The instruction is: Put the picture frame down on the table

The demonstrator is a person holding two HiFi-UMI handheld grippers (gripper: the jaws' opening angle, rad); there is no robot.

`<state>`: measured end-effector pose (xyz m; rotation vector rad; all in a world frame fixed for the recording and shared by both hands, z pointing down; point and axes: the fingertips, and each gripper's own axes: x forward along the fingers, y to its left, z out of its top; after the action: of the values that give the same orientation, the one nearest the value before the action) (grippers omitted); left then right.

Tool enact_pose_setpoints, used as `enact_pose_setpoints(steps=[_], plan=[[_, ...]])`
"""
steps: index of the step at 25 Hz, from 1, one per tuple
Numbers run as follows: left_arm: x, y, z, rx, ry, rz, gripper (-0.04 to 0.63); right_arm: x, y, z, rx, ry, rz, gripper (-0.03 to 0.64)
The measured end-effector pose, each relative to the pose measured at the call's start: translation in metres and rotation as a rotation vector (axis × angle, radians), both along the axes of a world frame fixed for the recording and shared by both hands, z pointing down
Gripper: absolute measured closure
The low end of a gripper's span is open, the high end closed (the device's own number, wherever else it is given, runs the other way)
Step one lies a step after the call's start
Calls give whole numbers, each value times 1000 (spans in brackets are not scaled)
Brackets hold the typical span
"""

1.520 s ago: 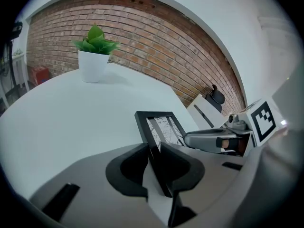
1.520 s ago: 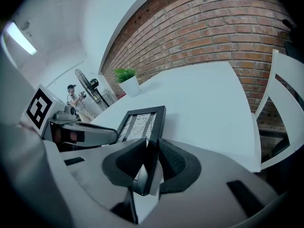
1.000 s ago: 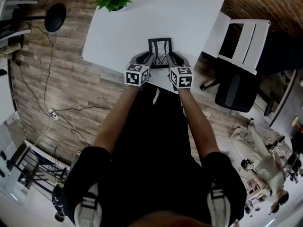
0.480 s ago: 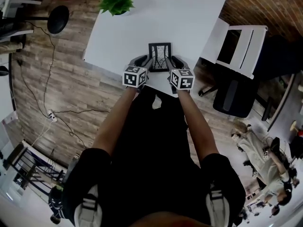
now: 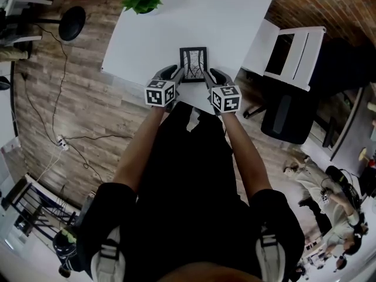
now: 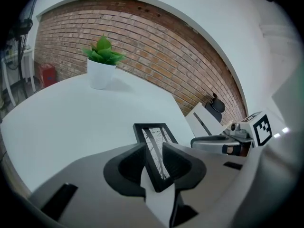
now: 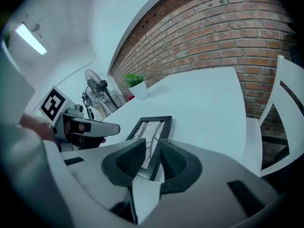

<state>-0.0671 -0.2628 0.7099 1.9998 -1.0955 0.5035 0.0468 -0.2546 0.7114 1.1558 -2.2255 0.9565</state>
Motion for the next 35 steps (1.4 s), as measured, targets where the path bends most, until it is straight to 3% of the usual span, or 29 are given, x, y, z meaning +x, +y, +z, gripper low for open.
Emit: enact_pose_setpoints(steps=[4, 8, 13, 17, 22, 28, 35], plan=[[4, 15, -18, 16, 27, -25, 507, 10, 16, -12, -37, -80, 18, 618], [0, 26, -43, 104, -26, -80, 563, 15, 33, -24, -54, -126, -29, 620], [-4, 45, -74, 150, -30, -147, 568, 24, 49, -51, 24, -82, -111, 621], [-6, 67, -92, 178, -53, -192, 569, 34, 63, -68, 39, -106, -140, 621], [-10, 95, -111, 218, -90, -253, 571, 49, 82, -86, 139, -19, -244, 621], [4, 129, -128, 254, -6, -323, 569, 62, 105, -96, 188, -25, -291, 621], [28, 165, -134, 260, -16, -320, 571, 76, 125, -99, 198, -68, -289, 621]])
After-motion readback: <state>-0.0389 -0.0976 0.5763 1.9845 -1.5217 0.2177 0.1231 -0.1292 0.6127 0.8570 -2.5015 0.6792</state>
